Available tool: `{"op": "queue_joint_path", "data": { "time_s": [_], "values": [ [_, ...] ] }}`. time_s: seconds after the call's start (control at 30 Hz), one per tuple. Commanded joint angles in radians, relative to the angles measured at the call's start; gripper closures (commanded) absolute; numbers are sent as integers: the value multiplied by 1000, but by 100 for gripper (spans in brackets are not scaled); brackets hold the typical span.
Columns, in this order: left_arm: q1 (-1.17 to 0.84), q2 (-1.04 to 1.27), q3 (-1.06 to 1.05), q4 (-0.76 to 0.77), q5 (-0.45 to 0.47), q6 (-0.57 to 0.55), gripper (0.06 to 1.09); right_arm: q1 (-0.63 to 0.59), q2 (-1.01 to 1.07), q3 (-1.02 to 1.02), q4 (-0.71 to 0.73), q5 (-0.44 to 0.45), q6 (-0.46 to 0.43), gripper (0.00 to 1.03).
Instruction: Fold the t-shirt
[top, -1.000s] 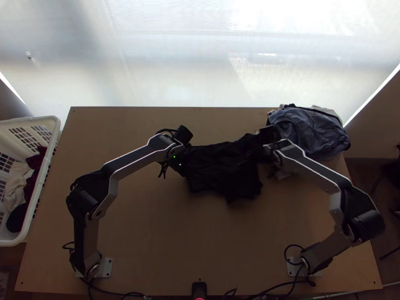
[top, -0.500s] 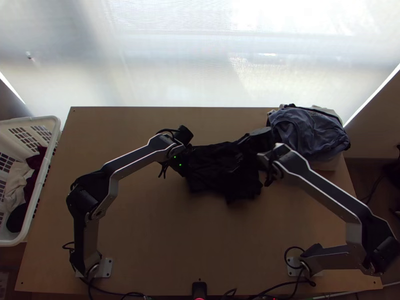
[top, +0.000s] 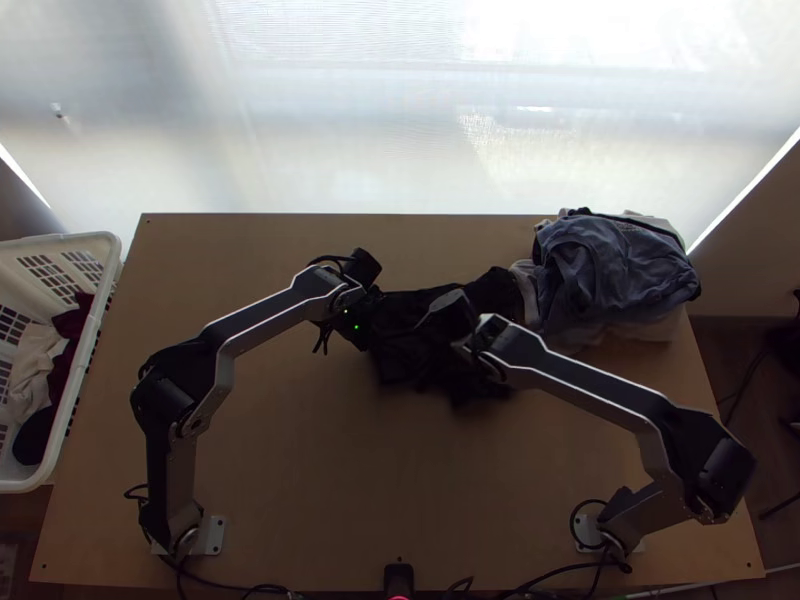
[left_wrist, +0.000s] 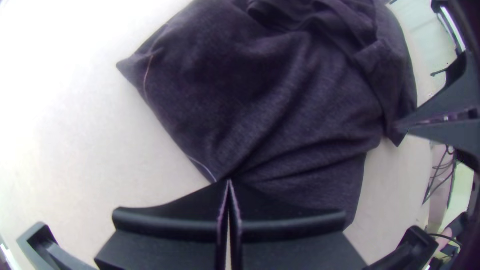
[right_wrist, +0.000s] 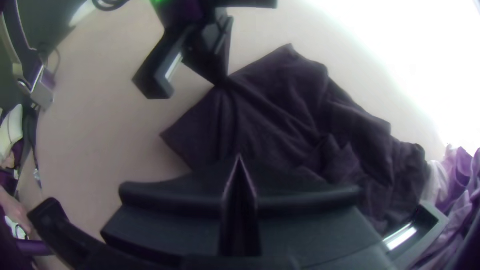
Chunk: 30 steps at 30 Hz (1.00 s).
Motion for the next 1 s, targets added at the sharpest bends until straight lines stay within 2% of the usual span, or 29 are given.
{"op": "queue_joint_path", "data": {
  "time_s": [0.0,0.3,0.97],
  "values": [
    [4,2,0,11,1,-4,105,55,80,9,38,-7,8,100],
    [16,-4,1,11,-2,-4,105,-74,140,-11,40,-6,-66,100],
    [3,37,35,17,-24,21,105,-537,-78,-164,-32,-10,-345,100]
  ]
}}
